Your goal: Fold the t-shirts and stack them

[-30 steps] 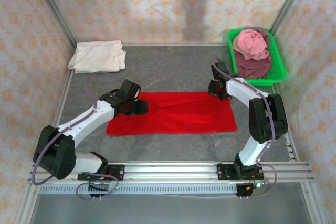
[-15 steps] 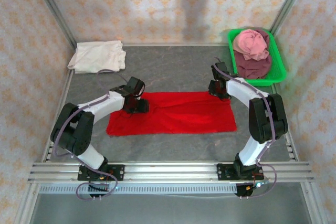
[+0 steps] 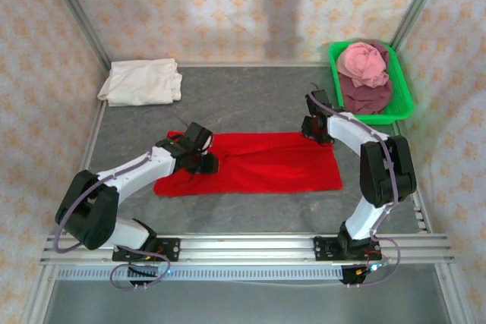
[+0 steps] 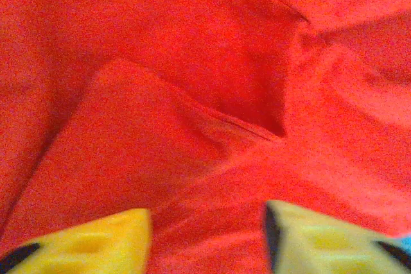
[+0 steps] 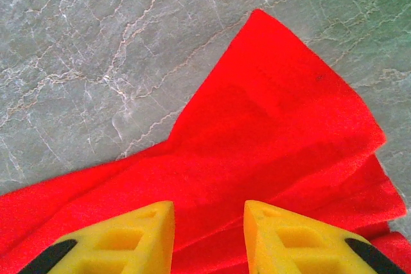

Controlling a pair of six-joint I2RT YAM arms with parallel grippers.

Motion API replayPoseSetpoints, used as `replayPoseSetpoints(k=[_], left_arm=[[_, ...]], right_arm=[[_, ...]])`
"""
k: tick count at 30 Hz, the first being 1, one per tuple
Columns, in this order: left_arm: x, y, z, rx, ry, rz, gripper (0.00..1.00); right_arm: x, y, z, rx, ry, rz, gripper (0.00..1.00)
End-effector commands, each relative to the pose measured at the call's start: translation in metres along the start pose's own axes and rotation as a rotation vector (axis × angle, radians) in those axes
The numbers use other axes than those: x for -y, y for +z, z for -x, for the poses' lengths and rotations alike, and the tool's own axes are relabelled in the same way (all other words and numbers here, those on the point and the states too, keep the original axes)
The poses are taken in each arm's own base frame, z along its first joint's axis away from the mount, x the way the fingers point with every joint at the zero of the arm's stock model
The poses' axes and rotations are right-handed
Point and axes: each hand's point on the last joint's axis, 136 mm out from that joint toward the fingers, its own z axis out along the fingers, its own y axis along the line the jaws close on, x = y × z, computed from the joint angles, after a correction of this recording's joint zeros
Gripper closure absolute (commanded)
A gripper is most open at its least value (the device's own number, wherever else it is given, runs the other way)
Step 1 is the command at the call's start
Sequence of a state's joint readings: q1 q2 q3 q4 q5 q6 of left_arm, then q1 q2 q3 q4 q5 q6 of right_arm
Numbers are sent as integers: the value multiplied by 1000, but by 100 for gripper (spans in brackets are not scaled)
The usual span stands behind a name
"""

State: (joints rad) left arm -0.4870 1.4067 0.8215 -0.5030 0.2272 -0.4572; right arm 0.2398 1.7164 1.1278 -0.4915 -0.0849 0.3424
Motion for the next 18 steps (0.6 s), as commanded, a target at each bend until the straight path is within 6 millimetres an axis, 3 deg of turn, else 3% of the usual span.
replayPoseSetpoints(k=[1,7,12,18], left_arm=[[-16,-10,30,86,-36,65,44],[-19,17,62,22,-12,73,45],[-44,38,73,-23,-43,115,46],[-70,42,79,-45,-77,165,49]], right_arm=[[-6,3,1,0,-2,15,66],[-1,-1,0,8,-7,1,66],[8,-6,0,29,-14,-33,65],[9,-7,1,33,-21,-43,65]])
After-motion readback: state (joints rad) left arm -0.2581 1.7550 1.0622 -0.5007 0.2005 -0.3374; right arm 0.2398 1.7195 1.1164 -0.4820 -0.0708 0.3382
